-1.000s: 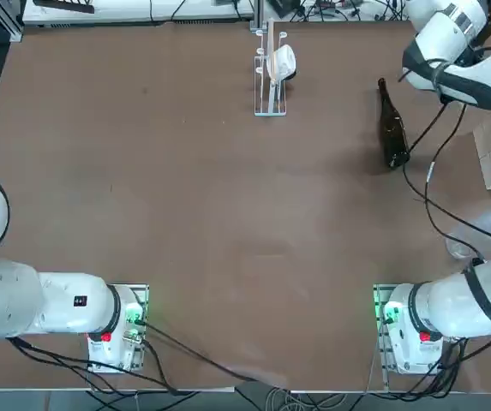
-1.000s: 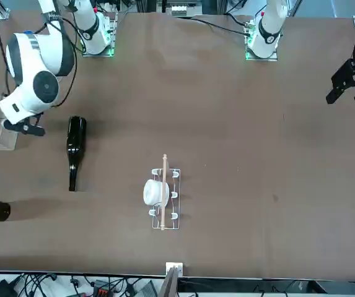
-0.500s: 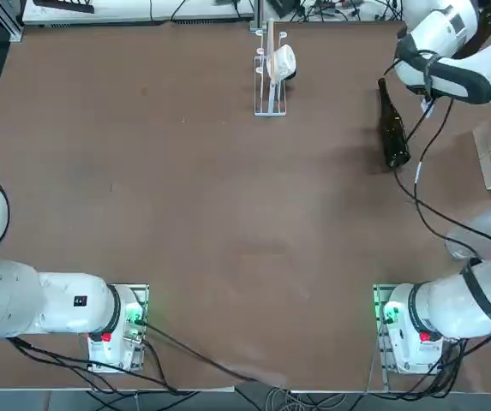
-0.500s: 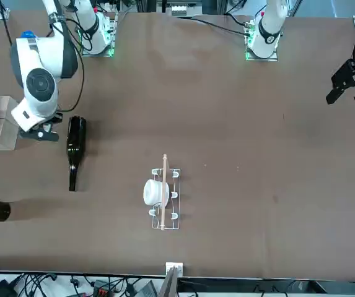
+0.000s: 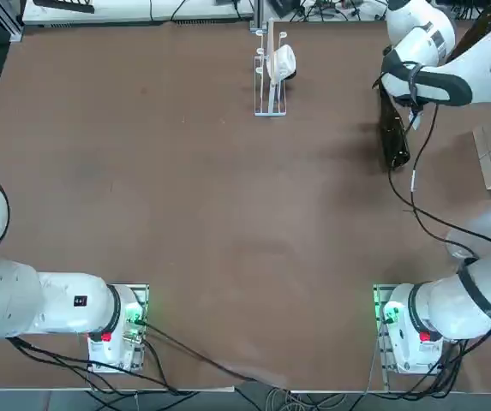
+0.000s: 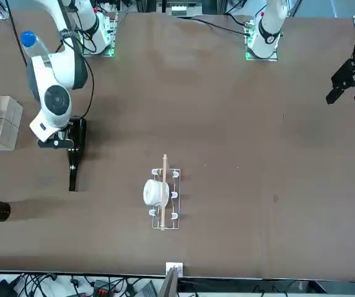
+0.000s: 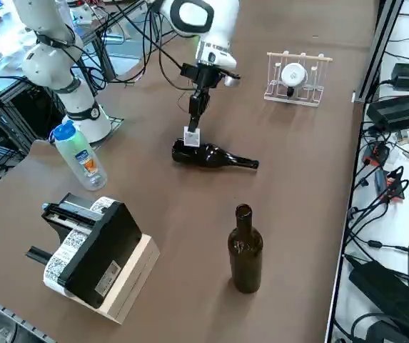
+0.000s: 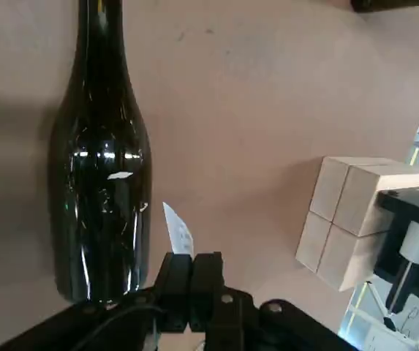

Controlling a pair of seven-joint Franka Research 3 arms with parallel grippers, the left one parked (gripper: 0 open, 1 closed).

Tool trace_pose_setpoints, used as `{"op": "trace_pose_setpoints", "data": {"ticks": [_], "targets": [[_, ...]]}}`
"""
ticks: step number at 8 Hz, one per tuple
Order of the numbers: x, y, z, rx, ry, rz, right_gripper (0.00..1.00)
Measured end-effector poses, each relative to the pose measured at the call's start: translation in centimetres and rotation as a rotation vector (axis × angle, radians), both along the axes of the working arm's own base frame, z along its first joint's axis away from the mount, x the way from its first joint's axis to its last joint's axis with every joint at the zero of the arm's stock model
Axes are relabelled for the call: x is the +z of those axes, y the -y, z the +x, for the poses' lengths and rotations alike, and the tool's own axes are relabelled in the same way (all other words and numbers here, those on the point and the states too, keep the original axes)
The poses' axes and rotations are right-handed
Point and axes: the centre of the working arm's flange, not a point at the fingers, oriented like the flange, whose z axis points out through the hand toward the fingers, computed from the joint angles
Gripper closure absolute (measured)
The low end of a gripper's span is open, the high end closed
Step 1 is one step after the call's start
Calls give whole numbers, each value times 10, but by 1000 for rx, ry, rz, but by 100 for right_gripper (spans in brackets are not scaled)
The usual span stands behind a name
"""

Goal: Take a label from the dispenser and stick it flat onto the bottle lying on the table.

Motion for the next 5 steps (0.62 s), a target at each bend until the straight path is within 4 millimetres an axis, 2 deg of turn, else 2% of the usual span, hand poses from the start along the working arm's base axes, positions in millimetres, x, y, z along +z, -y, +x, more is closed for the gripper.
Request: {"op": "trace_pose_setpoints", "data": {"ticks": [2,5], "targets": [[-11,0,0,-27,-1,-9,99],[-18,-6,-1,-98,42,-25,99]]}}
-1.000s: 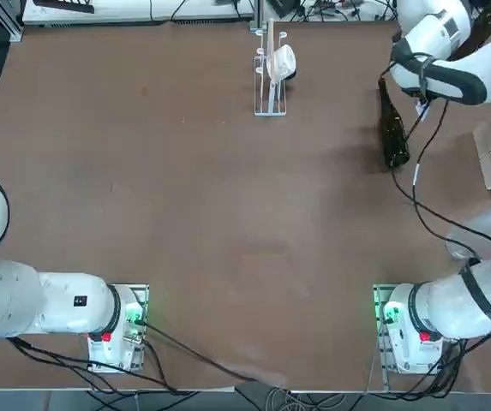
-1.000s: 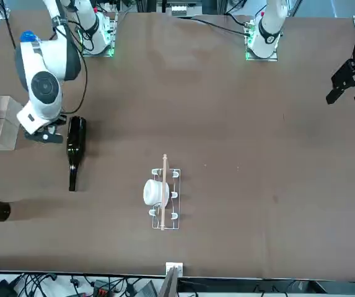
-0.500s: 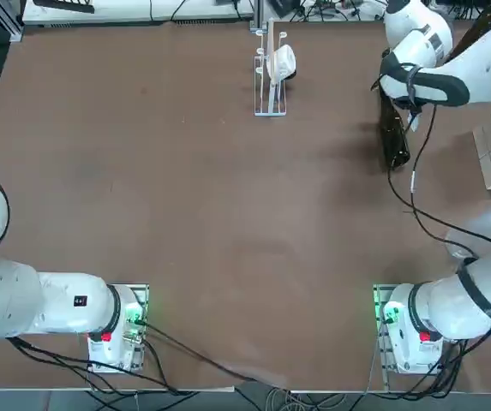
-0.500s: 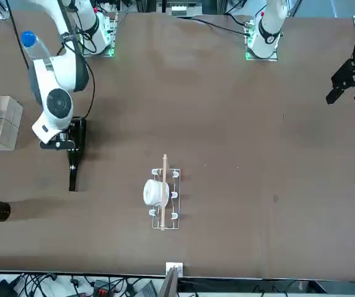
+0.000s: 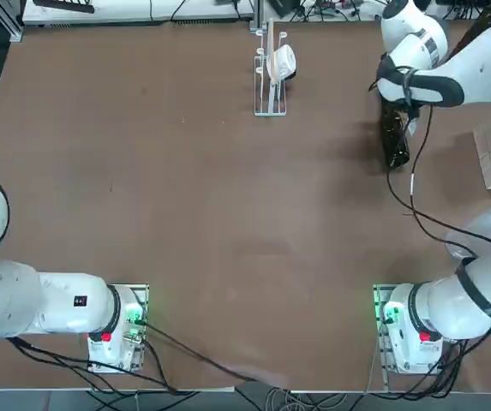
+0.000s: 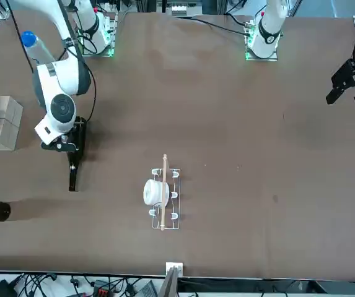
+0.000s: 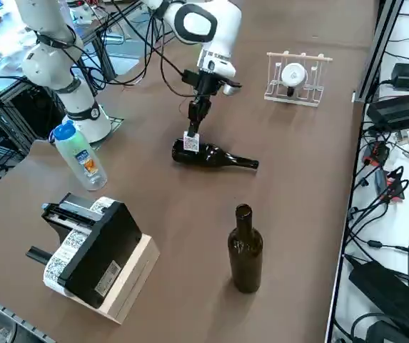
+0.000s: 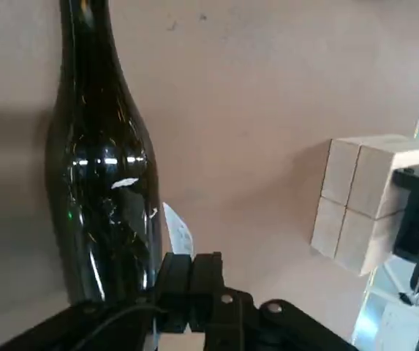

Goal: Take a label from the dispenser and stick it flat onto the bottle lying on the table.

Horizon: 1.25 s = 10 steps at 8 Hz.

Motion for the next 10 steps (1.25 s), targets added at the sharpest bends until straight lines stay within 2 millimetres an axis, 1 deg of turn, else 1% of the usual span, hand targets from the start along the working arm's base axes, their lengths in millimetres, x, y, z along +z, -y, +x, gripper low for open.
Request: {"op": "trace_pose_setpoints", "data": {"ticks": [2,10], "targets": [[-4,-4,-1,-10,5,-5,99],[-6,-7,-1,-43,8,34,99]]}}
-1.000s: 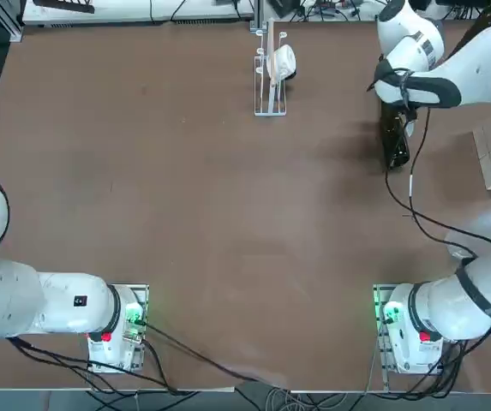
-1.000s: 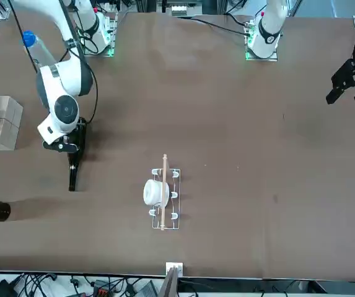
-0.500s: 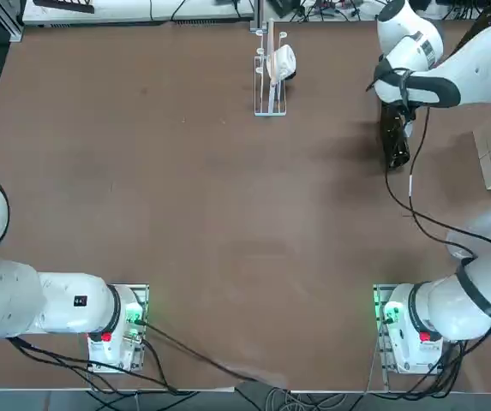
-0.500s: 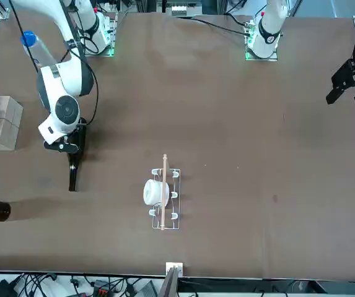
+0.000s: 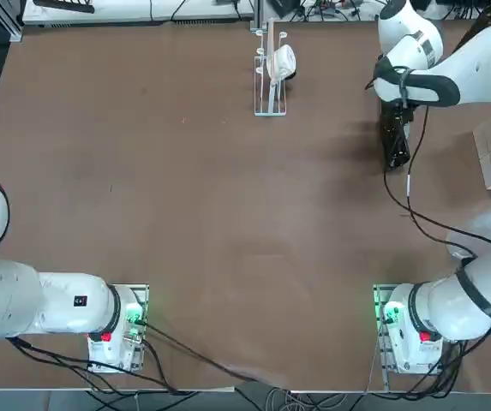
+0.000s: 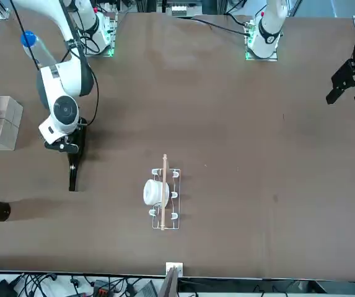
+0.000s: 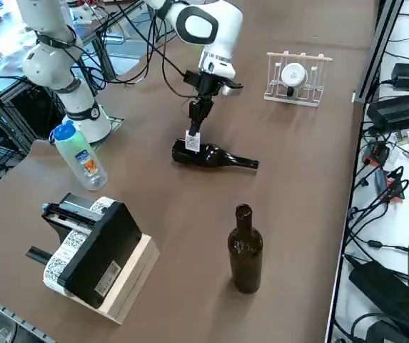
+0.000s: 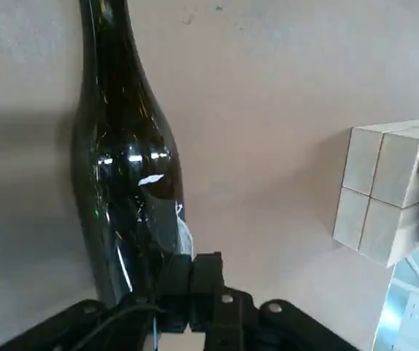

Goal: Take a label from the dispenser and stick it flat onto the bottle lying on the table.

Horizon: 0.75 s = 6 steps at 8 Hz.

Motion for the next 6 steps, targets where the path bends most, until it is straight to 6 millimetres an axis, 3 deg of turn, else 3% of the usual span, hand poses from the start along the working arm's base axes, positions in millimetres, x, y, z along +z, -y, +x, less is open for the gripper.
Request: {"op": "trace_pose_setpoints", "data": {"ticks": [6], "targets": [[0,-2,0,-20,3,22,99]]}}
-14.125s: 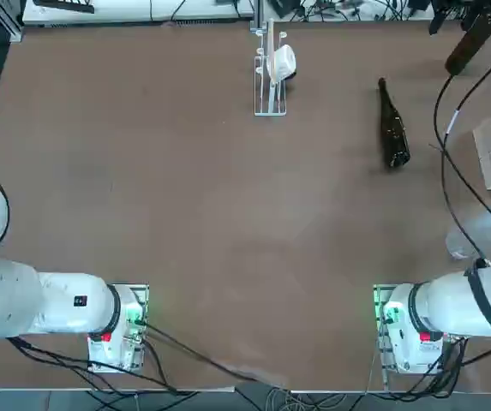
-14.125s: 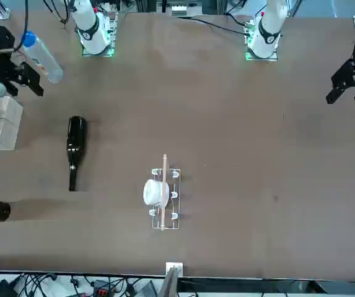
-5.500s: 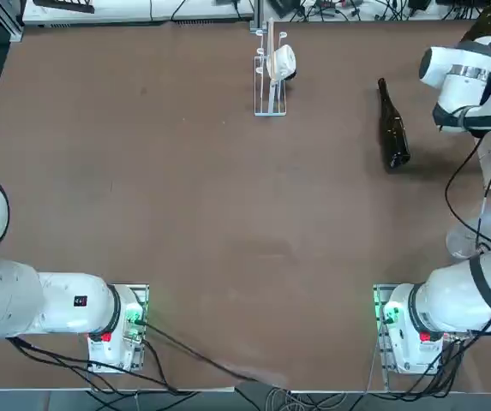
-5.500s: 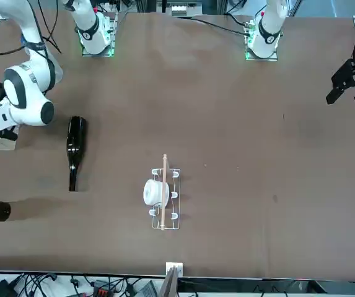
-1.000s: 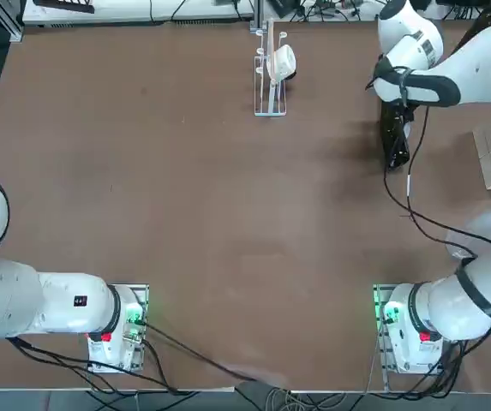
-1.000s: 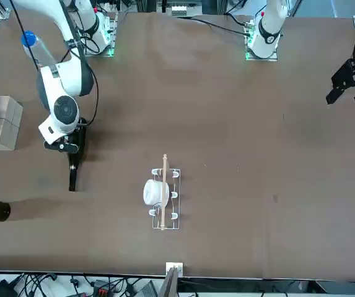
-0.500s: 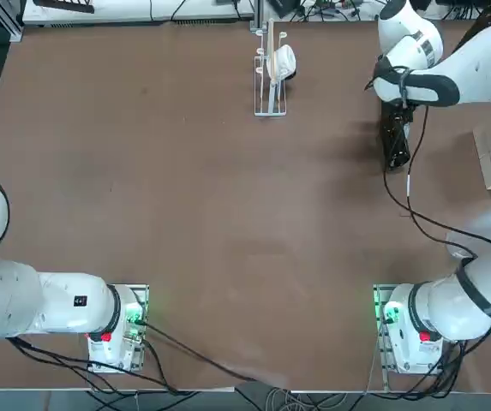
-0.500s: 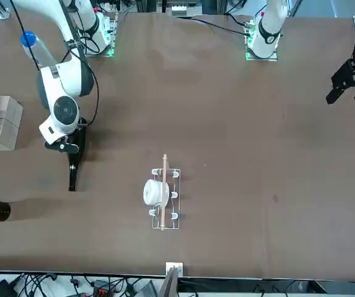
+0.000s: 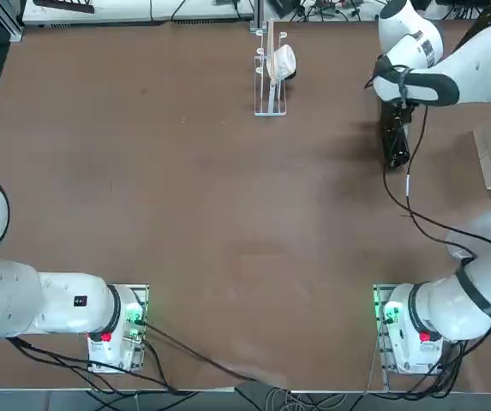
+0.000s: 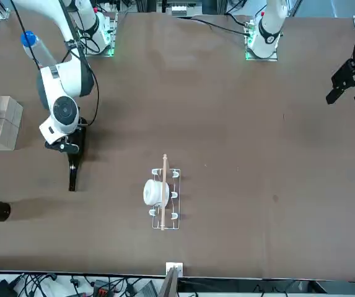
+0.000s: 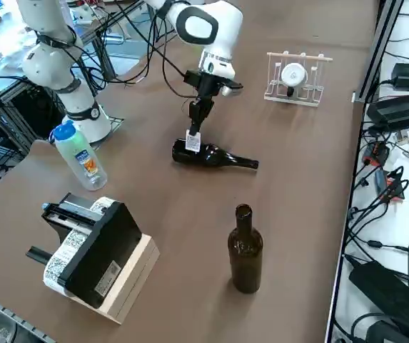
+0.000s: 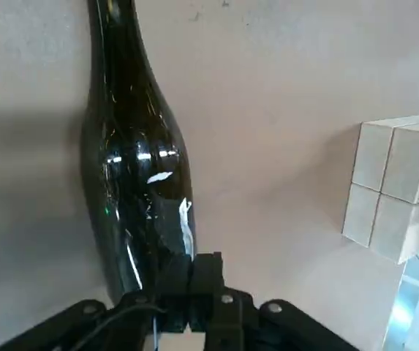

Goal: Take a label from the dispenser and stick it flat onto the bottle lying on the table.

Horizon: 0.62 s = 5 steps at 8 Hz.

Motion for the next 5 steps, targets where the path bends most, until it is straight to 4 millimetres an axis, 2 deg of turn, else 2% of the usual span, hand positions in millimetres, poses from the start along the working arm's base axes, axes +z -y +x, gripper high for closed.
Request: {"op": "trace_pose_setpoints", "data": {"ticks": [5], "targets": [[-1,-1,1,-4,4,3,99]]}}
